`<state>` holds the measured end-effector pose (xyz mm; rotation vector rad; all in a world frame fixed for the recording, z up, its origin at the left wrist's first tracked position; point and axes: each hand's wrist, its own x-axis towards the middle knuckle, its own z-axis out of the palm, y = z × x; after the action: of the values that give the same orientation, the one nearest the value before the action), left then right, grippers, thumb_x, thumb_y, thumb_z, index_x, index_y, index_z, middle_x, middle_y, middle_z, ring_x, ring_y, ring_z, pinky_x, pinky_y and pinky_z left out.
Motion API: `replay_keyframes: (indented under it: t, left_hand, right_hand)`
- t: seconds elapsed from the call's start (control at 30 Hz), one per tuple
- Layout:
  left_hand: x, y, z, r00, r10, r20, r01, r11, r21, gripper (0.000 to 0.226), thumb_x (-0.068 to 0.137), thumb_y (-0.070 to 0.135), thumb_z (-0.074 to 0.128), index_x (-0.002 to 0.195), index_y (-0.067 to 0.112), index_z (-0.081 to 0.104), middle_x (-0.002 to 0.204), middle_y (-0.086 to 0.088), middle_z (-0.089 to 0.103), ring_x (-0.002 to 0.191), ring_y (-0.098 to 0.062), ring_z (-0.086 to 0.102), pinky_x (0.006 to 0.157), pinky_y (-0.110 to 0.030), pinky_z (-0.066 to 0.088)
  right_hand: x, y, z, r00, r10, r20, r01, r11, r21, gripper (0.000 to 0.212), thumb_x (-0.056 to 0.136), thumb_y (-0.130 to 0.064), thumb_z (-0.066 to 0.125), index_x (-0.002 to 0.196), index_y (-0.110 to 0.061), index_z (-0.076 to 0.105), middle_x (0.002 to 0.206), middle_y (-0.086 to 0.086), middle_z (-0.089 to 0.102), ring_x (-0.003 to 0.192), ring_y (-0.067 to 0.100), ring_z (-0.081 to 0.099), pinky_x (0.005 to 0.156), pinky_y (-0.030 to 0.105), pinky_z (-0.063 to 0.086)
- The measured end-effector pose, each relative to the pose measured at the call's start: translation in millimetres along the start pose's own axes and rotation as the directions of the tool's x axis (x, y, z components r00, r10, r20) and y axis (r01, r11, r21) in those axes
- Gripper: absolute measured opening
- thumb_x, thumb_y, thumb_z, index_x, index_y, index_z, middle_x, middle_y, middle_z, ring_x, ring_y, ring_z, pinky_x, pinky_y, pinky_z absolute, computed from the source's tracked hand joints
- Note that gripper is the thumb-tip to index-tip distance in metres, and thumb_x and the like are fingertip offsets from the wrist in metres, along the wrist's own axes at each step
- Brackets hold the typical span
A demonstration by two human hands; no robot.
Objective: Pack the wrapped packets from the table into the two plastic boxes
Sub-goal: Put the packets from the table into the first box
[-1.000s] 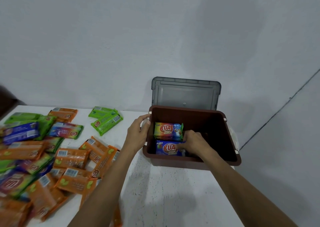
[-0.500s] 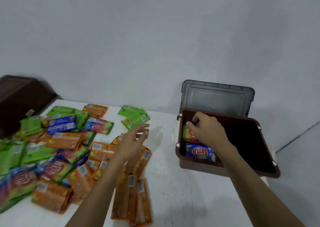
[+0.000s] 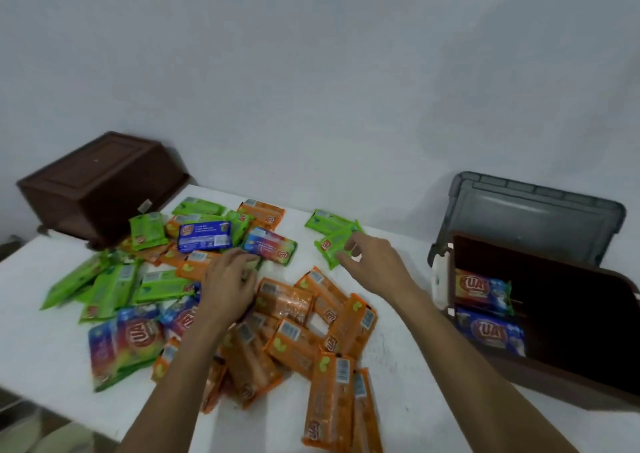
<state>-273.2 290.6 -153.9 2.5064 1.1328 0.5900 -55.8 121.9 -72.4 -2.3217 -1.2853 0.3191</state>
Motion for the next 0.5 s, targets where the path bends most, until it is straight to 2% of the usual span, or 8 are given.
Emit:
replay_keyframes:
  t: [0.07, 0.17, 0.3, 0.5]
  left_hand:
    - [-3, -22, 1, 0.999, -0.035, -0.026, 0.037, 0.997, 0.067, 0.038, 0.089, 0.038, 0.047, 0.116, 0.019, 0.066, 0.128, -0.012, 0.056, 0.121, -0.032, 0.051, 0.096, -0.052, 0.044]
    - [-14, -42, 9, 0.999, -0.047, -0.018, 0.049, 0.995, 0.086, 0.037, 0.094, 0.037, 0.049, 0.128, 0.024, 0.057, 0.143, -0.013, 0.044, 0.136, -0.032, 0.035, 0.107, -0.052, 0.034]
    - [-24, -47, 19, 0.999, -0.021, -0.029, 0.023, 0.997, 0.067, 0.048, 0.097, 0.047, 0.030, 0.136, 0.025, 0.049, 0.149, -0.010, 0.038, 0.142, -0.030, 0.027, 0.112, -0.051, 0.028]
    - [-24, -48, 21, 0.999, -0.028, -0.034, 0.030, 0.998, 0.053, 0.046, 0.098, 0.047, 0.031, 0.136, 0.027, 0.048, 0.152, -0.007, 0.035, 0.145, -0.025, 0.022, 0.116, -0.047, 0.022]
  right_hand:
    - [16, -13, 19, 0.998, -0.015, 0.053, 0.014, 0.999, 0.034, 0.036, 0.095, -0.045, 0.057, 0.113, -0.014, 0.062, 0.108, 0.006, 0.066, 0.098, 0.023, 0.060, 0.077, 0.035, 0.048]
    - [40, -30, 46, 0.991, -0.040, 0.131, 0.029, 0.996, 0.083, 0.041, 0.094, -0.046, 0.057, 0.117, -0.012, 0.061, 0.114, 0.007, 0.065, 0.102, 0.023, 0.060, 0.084, 0.036, 0.050]
    - [68, -47, 76, 0.977, -0.036, 0.212, 0.016, 0.996, 0.092, 0.041, 0.095, -0.046, 0.057, 0.115, -0.011, 0.059, 0.112, 0.010, 0.065, 0.102, 0.026, 0.061, 0.086, 0.042, 0.051]
    - [96, -49, 107, 0.963, 0.030, 0.268, -0.035, 0.999, 0.014, 0.063, 0.095, -0.048, 0.054, 0.145, -0.011, 0.040, 0.141, 0.012, 0.051, 0.125, 0.029, 0.051, 0.097, 0.042, 0.046]
